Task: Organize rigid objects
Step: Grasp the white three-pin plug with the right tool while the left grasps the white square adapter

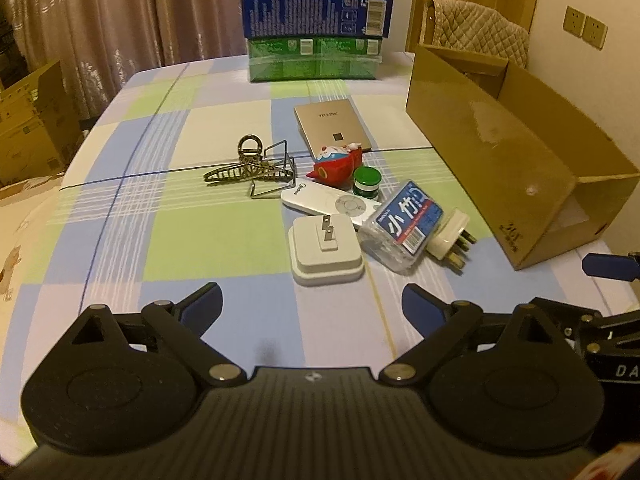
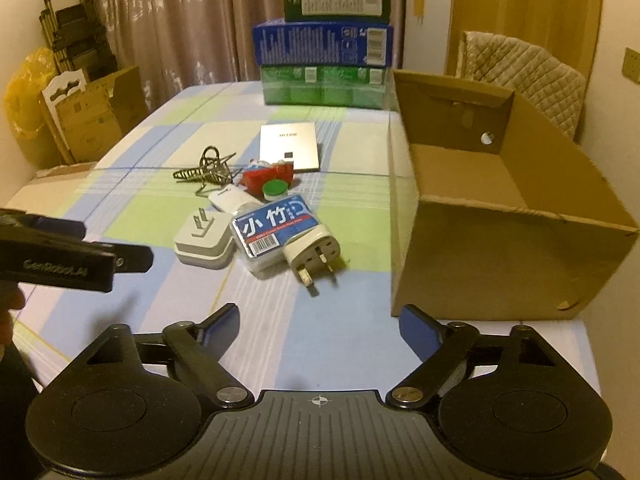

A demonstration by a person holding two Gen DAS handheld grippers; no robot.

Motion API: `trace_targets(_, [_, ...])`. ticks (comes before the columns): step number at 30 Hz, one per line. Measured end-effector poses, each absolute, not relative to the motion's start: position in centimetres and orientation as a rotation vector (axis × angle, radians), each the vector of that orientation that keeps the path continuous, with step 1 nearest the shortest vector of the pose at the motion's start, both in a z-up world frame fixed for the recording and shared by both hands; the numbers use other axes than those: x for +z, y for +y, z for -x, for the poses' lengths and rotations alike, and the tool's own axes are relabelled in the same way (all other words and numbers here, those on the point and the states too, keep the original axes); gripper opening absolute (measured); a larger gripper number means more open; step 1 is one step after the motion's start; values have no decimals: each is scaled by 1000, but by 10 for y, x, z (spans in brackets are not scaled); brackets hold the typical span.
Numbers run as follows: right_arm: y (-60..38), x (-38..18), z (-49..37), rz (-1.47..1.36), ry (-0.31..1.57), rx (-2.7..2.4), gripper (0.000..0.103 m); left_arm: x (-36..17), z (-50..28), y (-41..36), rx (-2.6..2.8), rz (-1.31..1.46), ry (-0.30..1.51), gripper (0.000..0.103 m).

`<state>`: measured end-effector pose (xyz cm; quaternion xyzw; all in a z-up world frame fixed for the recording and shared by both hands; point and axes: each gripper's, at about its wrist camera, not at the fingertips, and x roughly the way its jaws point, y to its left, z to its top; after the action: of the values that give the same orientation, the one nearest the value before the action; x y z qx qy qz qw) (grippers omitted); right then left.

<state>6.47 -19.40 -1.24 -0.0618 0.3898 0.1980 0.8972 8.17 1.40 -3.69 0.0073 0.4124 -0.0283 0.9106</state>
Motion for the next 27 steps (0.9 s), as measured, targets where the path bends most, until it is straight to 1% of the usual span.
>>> trace_targets(7, [-184,-36,-87,163,832,451,78,-67,-118,12,-88,-15,866,91])
trace_targets(10, [-181,-46,-94,165,851,469,78,-81,-132,8,-96,-37,869,87])
trace_targets(12, [-180,-52,-98,166,861,470,78,-90,-140,6,-101,-44,872,87])
trace_targets(14, [-180,-57,-100,169,864,475,78,-97,-147,5,-106,-41,878,82])
trace_targets(15, [-178,-59,-101,175,864,481,78,-99,-150,5,-111,-39,882,82])
trace_targets(16, [-177,-61,-102,181,862,487,78,-102,-152,5,-115,-37,881,79])
trace_targets(17, [-176,-62,-102,185,860,495,78,-104,-154,5,-113,-39,880,73])
trace_targets(18, [-174,-63,-102,191,857,504,78,-105,-156,5,-114,-40,878,69])
trace_targets(19, [-172,-64,-102,197,853,508,78,-106,-157,6,-114,-34,879,61])
trace_targets(27, [-147,-69,-112,304,767,509,78,-96,-145,29,-36,-17,895,60])
